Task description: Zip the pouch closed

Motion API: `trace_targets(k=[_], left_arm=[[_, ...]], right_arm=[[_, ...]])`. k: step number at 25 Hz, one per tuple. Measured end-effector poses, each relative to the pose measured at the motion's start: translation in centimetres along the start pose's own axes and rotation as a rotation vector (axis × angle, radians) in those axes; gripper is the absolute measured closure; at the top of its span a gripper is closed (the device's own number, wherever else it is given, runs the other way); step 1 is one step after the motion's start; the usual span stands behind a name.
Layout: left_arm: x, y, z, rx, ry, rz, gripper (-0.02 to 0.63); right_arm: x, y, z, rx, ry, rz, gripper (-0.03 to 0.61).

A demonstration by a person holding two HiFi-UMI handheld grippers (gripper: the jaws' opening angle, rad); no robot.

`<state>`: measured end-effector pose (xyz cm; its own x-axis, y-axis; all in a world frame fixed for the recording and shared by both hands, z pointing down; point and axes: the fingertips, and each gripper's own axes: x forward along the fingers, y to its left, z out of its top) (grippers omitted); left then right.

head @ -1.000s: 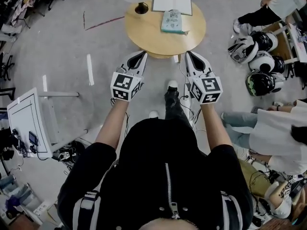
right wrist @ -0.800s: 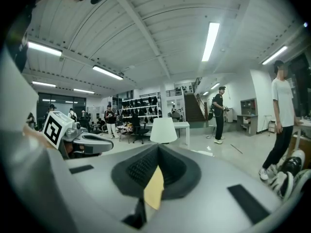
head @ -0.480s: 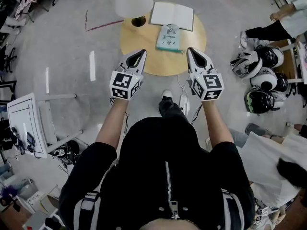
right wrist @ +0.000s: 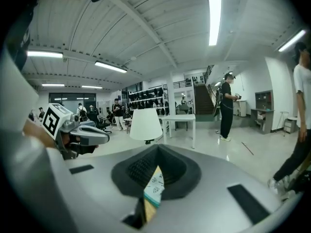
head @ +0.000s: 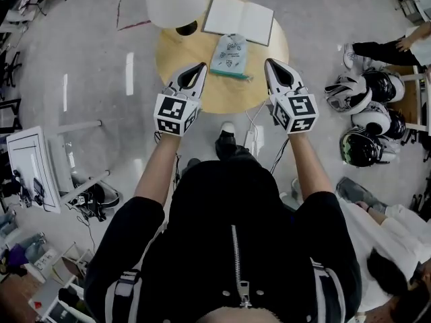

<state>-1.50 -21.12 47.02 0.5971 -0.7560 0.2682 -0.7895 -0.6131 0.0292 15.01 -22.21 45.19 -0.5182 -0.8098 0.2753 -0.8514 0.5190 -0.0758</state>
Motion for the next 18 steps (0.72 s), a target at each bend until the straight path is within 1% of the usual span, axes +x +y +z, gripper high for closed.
trace_targets(k=[5,11,18], left_arm=[[1.9,0.3,-2.0,-0.022,0.048,0.003,0.606],[3.7,0.0,-4.4,-0.054,0.100,0.007,0.606],[3.5,0.9,-6.0,-0.070,0.149,0.034,0.606]], right_arm=[[2.1,-0.7,-3.6,-0.020,0.070,0.055,0.574],[4.0,-2.1,-9.1,-0.025,0.176,0.101,0.572],[6.0,-2.7,-14.8,-0.142,0.331,0.179,0.572]])
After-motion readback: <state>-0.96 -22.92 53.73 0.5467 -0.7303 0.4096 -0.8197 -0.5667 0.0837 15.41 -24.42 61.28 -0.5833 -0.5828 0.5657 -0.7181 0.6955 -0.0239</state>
